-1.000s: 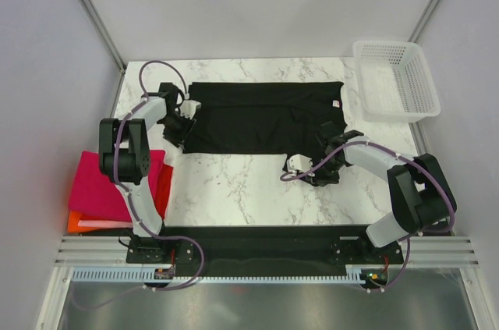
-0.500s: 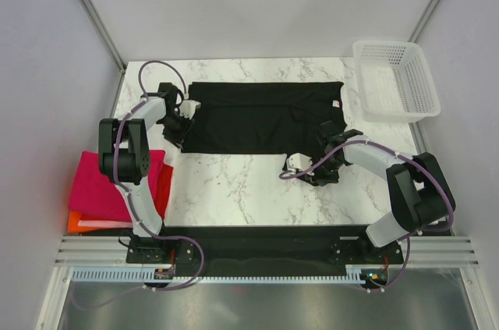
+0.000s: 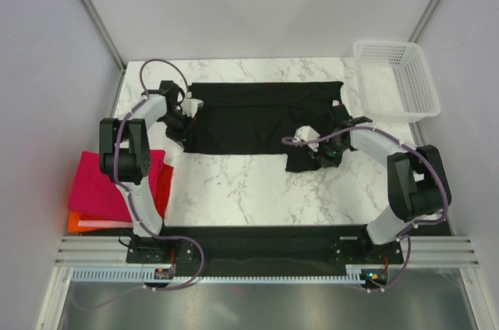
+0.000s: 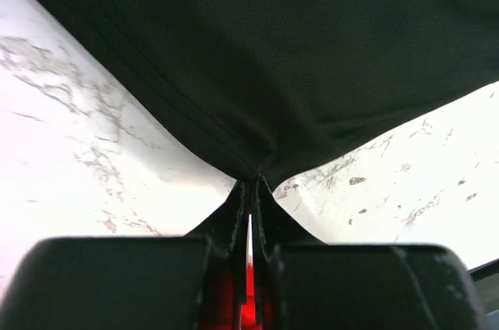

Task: Fold and stack the t-shirts
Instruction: Fold the tshirt

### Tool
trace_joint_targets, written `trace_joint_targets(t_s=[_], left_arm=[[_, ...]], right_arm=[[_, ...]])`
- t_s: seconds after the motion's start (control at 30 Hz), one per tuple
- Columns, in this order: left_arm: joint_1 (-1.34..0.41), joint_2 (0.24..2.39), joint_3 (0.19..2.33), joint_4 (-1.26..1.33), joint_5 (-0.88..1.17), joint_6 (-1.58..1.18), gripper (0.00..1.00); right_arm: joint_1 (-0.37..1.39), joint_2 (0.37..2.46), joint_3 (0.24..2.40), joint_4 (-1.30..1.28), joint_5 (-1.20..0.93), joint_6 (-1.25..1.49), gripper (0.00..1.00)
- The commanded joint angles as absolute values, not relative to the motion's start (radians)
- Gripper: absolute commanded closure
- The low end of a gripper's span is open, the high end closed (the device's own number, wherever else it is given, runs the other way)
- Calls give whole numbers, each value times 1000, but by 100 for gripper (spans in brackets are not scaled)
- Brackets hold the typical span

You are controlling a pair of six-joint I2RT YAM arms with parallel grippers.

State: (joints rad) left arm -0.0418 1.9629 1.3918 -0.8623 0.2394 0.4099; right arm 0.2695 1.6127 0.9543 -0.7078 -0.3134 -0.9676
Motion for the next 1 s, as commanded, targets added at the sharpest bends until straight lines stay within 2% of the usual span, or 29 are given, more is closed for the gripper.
trace_joint_targets(t_s=[0.0, 0.17, 0.6, 0.97], left_arm=[[-46, 1947, 1479, -893, 279, 394, 98], [-45, 1974, 1560, -913, 282, 391, 98], [-45, 2126, 1862, -1003, 284, 394, 98], [-40, 2259, 2091, -1051, 287, 382, 98]], right_arm=[[207, 1595, 1098, -640, -325, -827, 100], [181, 1597, 1209, -643, -308, -767, 100], [170, 1729, 1492, -538, -109, -666, 100], [147, 1810, 1635, -482, -49, -660, 100]])
